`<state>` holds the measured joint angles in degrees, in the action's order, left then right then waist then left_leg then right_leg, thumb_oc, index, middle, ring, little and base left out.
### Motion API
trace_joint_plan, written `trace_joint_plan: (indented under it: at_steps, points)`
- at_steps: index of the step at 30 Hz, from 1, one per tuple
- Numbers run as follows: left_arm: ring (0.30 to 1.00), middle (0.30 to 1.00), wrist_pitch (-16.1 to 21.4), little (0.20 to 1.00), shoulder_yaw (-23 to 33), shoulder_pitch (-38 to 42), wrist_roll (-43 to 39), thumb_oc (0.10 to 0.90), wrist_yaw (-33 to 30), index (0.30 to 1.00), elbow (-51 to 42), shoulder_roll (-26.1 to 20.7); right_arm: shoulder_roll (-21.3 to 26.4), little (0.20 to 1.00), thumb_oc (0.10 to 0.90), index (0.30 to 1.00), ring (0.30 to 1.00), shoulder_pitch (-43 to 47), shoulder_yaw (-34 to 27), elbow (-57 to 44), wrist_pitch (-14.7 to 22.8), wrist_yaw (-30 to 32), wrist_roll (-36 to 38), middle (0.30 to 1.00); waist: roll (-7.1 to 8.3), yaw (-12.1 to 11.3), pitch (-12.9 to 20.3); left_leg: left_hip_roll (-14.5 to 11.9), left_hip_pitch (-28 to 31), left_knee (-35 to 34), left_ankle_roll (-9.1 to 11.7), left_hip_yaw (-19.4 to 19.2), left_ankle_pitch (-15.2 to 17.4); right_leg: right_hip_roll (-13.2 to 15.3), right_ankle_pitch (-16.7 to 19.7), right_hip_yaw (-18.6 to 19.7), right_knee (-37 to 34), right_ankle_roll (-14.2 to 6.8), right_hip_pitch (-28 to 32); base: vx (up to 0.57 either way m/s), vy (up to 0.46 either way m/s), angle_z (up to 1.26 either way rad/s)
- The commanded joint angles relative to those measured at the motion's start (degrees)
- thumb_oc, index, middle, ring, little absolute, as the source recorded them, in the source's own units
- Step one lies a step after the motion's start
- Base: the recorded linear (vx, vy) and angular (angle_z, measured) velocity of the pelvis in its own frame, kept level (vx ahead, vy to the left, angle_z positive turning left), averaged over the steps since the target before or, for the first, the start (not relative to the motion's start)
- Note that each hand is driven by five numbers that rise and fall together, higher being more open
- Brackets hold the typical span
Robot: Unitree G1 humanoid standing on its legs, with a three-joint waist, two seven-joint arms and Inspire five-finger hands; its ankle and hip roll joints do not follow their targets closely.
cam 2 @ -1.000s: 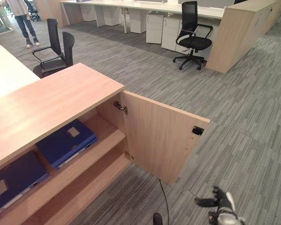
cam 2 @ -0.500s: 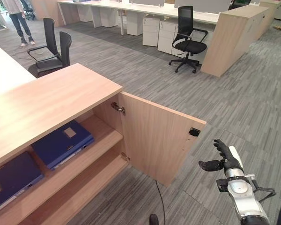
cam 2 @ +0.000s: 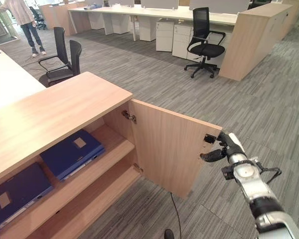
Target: Put the empty folder in the office cabinet
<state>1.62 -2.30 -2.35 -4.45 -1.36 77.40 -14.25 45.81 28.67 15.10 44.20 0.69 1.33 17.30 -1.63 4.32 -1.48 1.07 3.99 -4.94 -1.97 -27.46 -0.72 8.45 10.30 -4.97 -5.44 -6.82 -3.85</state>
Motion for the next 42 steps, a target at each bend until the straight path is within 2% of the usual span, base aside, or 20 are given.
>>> trace_joint_plan:
  at_steps: [1, 4, 8, 9, 11, 12, 13, 14, 15, 16, 17, 18, 19, 21, 23, 26, 30, 38, 41, 42]
  points:
    - [0.9, 0.9, 1.1, 0.9, -2.1, 2.6, -3.0, 0.8, 0.3, 0.9, 2.9, -3.2, 2.3, 0.9, 0.8, 0.9, 0.9, 16.5, 0.6, 4.3, 5.7, 2.8, 3.8, 0.9, 1.7, -2.9, 1.8, 1.2, -0.4, -0.1, 1.6, 10.3, 5.4, -2.1, -4.7, 0.2, 0.4, -2.5, -0.8, -0.01, 0.004, 0.09]
    - [0.9, 0.9, 1.0, 0.9, -2.6, 2.9, -3.3, 0.8, -0.2, 0.9, 3.5, -3.2, 1.4, 0.9, 0.8, 0.9, 0.9, 19.8, 2.4, 5.2, 5.5, 2.0, 5.3, 0.9, 1.56, -3.0, 1.8, 1.3, -0.6, -0.1, 1.7, 10.5, 5.2, -2.0, -4.7, 0.2, 0.4, -2.4, -0.9, 0.0, 0.005, 0.11]
    - [0.9, 0.9, 0.6, 0.9, -1.7, 2.2, -3.1, 0.8, -0.7, 0.9, 4.2, -2.9, -1.3, 0.9, 0.8, 0.9, 0.9, 18.3, 3.0, -2.8, 6.7, -0.5, 10.2, 0.9, 1.48, -2.7, 1.7, 1.3, -0.6, -0.1, 1.6, 10.4, 5.1, -2.1, -4.5, 0.1, 0.4, -2.3, -1.0, 0.0, 0.003, -0.03]
    - [0.9, 0.9, 0.3, 0.9, -0.4, 1.9, -3.1, 0.8, -1.0, 0.9, 4.5, -2.5, -3.7, 0.9, 0.8, 0.9, 0.9, 15.2, 3.7, -12.0, 7.9, -3.1, 14.2, 0.9, 1.56, -2.5, 1.5, 1.3, -0.6, -0.1, 1.5, 10.2, 5.0, -2.2, -4.3, 0.3, 0.4, -2.3, -1.2, -0.02, 0.013, -0.1]
    - [0.9, 0.9, 0.1, 0.9, 1.6, 1.4, -4.0, 0.8, -1.0, 0.9, 4.5, -2.0, -7.3, 0.9, 0.8, 0.9, 0.9, 10.4, 4.8, -21.6, 9.0, -6.1, 18.1, 0.9, 1.64, -2.3, 1.1, 1.3, -0.3, -0.1, 1.4, 9.9, 5.1, -2.2, -4.1, 0.4, 0.4, -2.3, -1.0, -0.02, 0.018, -0.08]
    - [0.9, 0.9, 0.1, 0.9, 1.6, 1.4, -4.0, 0.8, -1.0, 0.9, 4.5, -2.0, -7.3, 0.9, 0.8, 0.9, 0.9, 10.4, 4.7, -21.6, 9.0, -6.1, 18.1, 0.9, 1.7, -2.4, 1.3, 1.3, -0.5, -0.1, 1.4, 9.8, 5.0, -2.2, -4.0, 0.5, 0.4, -2.3, -1.3, -0.01, 0.007, -0.08]
    - [0.9, 0.9, 0.2, 0.9, 2.7, 1.2, -4.4, 0.8, -1.0, 0.9, 4.4, -1.8, -8.9, 0.9, 0.8, 0.9, 0.9, 7.7, 5.0, -25.8, 9.1, -7.6, 20.0, 0.9, 1.77, -2.2, 1.1, 1.2, -0.2, -0.1, 1.4, 9.7, 5.1, -2.2, -4.1, 0.4, 0.4, -2.3, -1.0, 0.0, 0.002, -0.21]
    - [0.9, 0.9, 0.1, 0.9, 3.3, 1.2, -4.7, 0.8, -1.0, 0.9, 4.3, -1.7, -10.9, 0.9, 0.8, 0.9, 0.9, 5.3, 5.2, -29.5, 9.4, -9.5, 22.9, 0.9, 1.9, -2.3, 1.2, 1.2, -0.3, -0.1, 1.4, 9.4, 5.1, -2.2, -4.0, 0.5, 0.4, -2.3, -1.2, 0.01, 0.015, -0.31]
    - [0.9, 0.9, 0.3, 0.9, 4.0, 1.1, -4.9, 0.8, -0.9, 0.9, 3.9, -1.1, -16.5, 0.9, 0.8, 0.9, 0.9, -0.3, 6.5, -35.7, 8.7, -12.9, 29.2, 0.9, 1.87, -2.4, 1.2, 1.1, 0.0, -0.1, 1.3, 9.2, 5.2, -2.3, -4.1, 0.5, 0.4, -2.4, -1.0, 0.0, 0.011, -0.36]
    - [0.9, 0.9, 0.3, 0.9, 4.0, 1.1, -4.9, 0.8, -0.9, 0.9, 3.9, -1.2, -16.5, 0.9, 0.8, 0.9, 0.9, -0.3, 6.5, -35.7, 8.6, -12.9, 29.2, 0.9, 1.93, -2.5, 1.4, 1.1, -0.2, -0.1, 1.3, 9.1, 5.1, -2.3, -4.0, 0.6, 0.4, -2.4, -1.3, 0.01, 0.022, -0.37]
    - [0.9, 0.9, 0.5, 0.9, 3.9, 1.1, -5.2, 0.8, -0.9, 0.9, 3.0, -0.4, -21.3, 0.9, 0.8, 0.9, 0.9, -4.5, 10.8, -39.3, 7.0, -15.3, 32.5, 0.9, 1.95, -2.6, 1.2, 1.1, 0.1, -0.1, 1.3, 9.0, 5.2, -2.2, -4.0, 0.3, 0.4, -2.4, -1.0, 0.0, 0.009, -0.45]
    - [0.9, 0.9, 0.5, 0.9, 3.9, 1.1, -5.2, 0.8, -0.9, 0.9, 3.0, -0.5, -21.3, 0.9, 0.8, 0.9, 0.9, -4.5, 10.8, -39.3, 7.0, -15.3, 32.5, 0.9, 2.0, -2.6, 1.4, 1.1, -0.1, -0.1, 1.3, 8.9, 5.1, -2.2, -3.9, 0.4, 0.4, -2.4, -1.2, 0.0, 0.021, -0.57]
    - [0.9, 0.9, 0.6, 0.9, 3.7, 1.4, -5.5, 0.8, -0.8, 0.9, 2.0, 0.0, -24.1, 0.9, 0.8, 0.9, 0.9, -6.8, 16.3, -41.3, 4.7, -17.6, 33.1, 0.9, 2.17, -2.8, 1.4, 1.1, 0.0, -0.1, 1.3, 8.9, 5.1, -2.2, -3.8, 0.2, 0.4, -2.3, -1.1, 0.0, 0.02, -0.55]
    - [0.9, 0.9, 0.8, 0.9, 3.0, 2.0, -5.8, 0.8, -0.8, 0.9, 1.3, 0.5, -26.7, 0.9, 0.8, 0.9, 0.9, -8.2, 22.1, -41.6, 1.4, -20.2, 33.8, 0.9, 2.28, -3.0, 1.2, 1.1, 0.1, -0.1, 1.3, 9.2, 5.1, -2.2, -3.9, -0.1, 0.4, -2.2, -0.8, 0.0, 0.031, -0.26]
    - [0.9, 0.9, 1.1, 0.9, 2.2, 2.4, -6.2, 0.8, -0.9, 0.9, 0.6, 0.8, -28.2, 0.9, 0.8, 0.9, 0.9, -8.0, 25.5, -40.3, 0.6, -21.3, 34.1, 0.9, 2.54, -3.4, 1.2, 1.1, -0.1, -0.1, 1.3, 9.4, 5.0, -2.1, -3.8, -0.4, 0.4, -2.1, -0.9, -0.01, 0.02, 0.18]
    - [0.9, 0.9, 1.4, 0.9, 1.1, 2.9, -6.1, 0.8, -0.7, 0.9, 0.3, 1.0, -29.0, 0.9, 0.8, 0.9, 0.9, -7.4, 28.8, -38.5, -0.8, -22.5, 32.8, 0.9, 2.86, -3.8, 1.0, 1.1, -0.3, -0.1, 1.3, 9.8, 5.0, -1.8, -3.6, -0.8, 0.5, -2.1, -0.8, -0.02, 0.035, 0.07]
    - [0.9, 0.9, 1.3, 0.9, 0.1, 3.0, -5.4, 0.8, -0.5, 0.9, 0.8, 0.9, -30.0, 0.9, 0.8, 0.9, 0.9, -6.8, 30.8, -37.8, -2.2, -23.2, 34.7, 0.9, 3.2, -4.4, 0.7, 1.3, -0.6, -0.1, 1.2, 10.1, 4.7, -1.5, -3.4, -1.4, 0.7, -2.2, -1.2, -0.03, 0.041, 0.41]
    - [0.9, 0.9, 1.3, 0.9, -1.1, 2.3, -5.0, 0.8, 0.0, 0.9, 0.9, 1.0, -33.2, 0.9, 0.8, 0.9, 0.9, -9.9, 29.4, -33.5, -2.7, -23.2, 39.2, 0.9, 3.39, -6.0, 0.5, 2.0, -1.1, -0.1, 0.7, 11.5, 4.3, -0.2, -3.5, -3.1, 1.8, -2.4, -1.4, -0.01, 0.045, 0.27]
    - [0.9, 0.9, 1.5, 0.9, -1.7, 2.1, -5.2, 0.8, 0.1, 0.9, 0.3, 1.2, -32.4, 0.9, 0.8, 0.9, 0.9, -11.3, 28.8, -33.3, -2.2, -23.5, 39.1, 0.9, 2.94, -6.1, 0.0, 2.4, -1.2, -0.1, 0.5, 13.0, 3.9, 0.7, -4.4, -3.4, 4.7, -2.5, -1.8, -0.02, 0.041, 0.33]
    - [0.9, 0.9, 2.0, 0.9, -3.0, 2.5, -5.4, 0.8, 0.4, 0.9, -0.2, 1.5, -30.9, 0.9, 0.8, 0.9, 0.9, -12.9, 27.9, -33.0, -1.7, -23.8, 38.0, 0.9, 2.28, -6.1, -0.5, 2.8, -1.6, -0.1, 0.3, 16.1, 3.4, 1.6, -5.6, -3.1, 8.3, -2.5, -2.3, -0.03, 0.014, -0.04]
